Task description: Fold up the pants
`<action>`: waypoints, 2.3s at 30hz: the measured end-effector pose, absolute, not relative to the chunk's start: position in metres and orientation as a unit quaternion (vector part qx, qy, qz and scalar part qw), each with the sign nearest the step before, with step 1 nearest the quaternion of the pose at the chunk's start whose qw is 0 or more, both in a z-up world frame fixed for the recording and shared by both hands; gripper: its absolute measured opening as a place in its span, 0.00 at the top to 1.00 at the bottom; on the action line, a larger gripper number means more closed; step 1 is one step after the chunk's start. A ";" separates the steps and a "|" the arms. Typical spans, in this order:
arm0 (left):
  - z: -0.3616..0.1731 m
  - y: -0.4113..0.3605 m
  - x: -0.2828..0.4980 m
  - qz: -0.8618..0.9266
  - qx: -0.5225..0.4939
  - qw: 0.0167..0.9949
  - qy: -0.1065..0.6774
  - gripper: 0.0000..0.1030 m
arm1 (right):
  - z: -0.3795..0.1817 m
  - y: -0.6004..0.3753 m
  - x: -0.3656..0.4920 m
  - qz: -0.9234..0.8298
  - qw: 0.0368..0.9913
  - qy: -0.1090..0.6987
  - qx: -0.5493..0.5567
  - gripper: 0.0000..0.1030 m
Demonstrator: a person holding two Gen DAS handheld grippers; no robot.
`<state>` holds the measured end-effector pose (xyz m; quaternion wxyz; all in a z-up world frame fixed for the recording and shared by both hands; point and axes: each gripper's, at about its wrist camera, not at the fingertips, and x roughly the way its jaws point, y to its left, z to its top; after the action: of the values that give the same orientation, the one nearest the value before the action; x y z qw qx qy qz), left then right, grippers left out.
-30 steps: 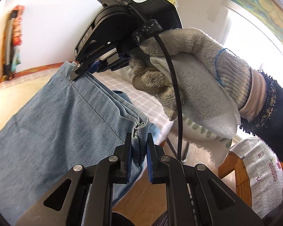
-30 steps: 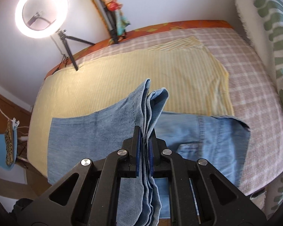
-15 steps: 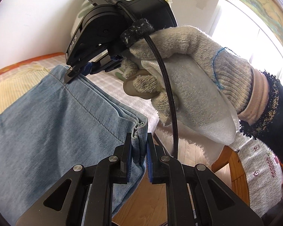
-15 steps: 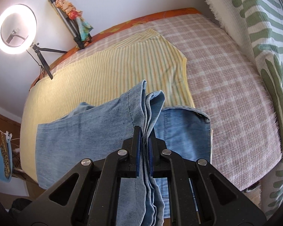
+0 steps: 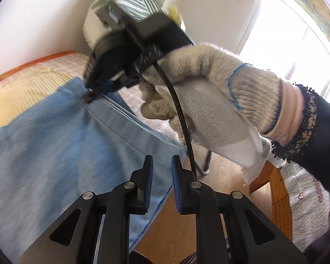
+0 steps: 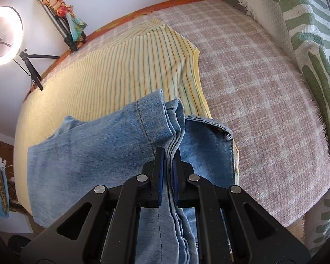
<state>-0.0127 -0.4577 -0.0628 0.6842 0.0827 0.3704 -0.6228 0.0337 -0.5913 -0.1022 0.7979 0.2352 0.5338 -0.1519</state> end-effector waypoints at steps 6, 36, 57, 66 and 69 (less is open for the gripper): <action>-0.048 -0.414 0.006 -0.587 0.068 0.714 0.376 0.79 | -0.086 -0.587 0.031 -0.199 0.801 0.525 0.205 0.69; -0.091 -0.147 0.064 -0.346 0.047 0.845 0.405 0.92 | -0.067 -0.231 0.165 0.163 0.847 0.502 0.068 0.79; -0.119 -0.099 0.047 -0.318 -0.027 0.830 0.458 0.73 | -0.139 -0.167 0.215 0.134 0.794 0.590 0.059 0.80; -0.134 -0.097 0.055 -0.325 -0.108 0.810 0.476 0.73 | -0.121 -0.150 0.223 0.117 0.783 0.610 0.040 0.59; -0.136 -0.094 0.059 -0.324 -0.131 0.808 0.474 0.76 | -0.123 -0.144 0.225 0.110 0.775 0.622 0.024 0.59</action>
<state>0.0587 -0.0945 -0.1355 0.8084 -0.1312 0.4735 -0.3242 0.2250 -0.1437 -0.1230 0.7750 0.0238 0.6218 0.1100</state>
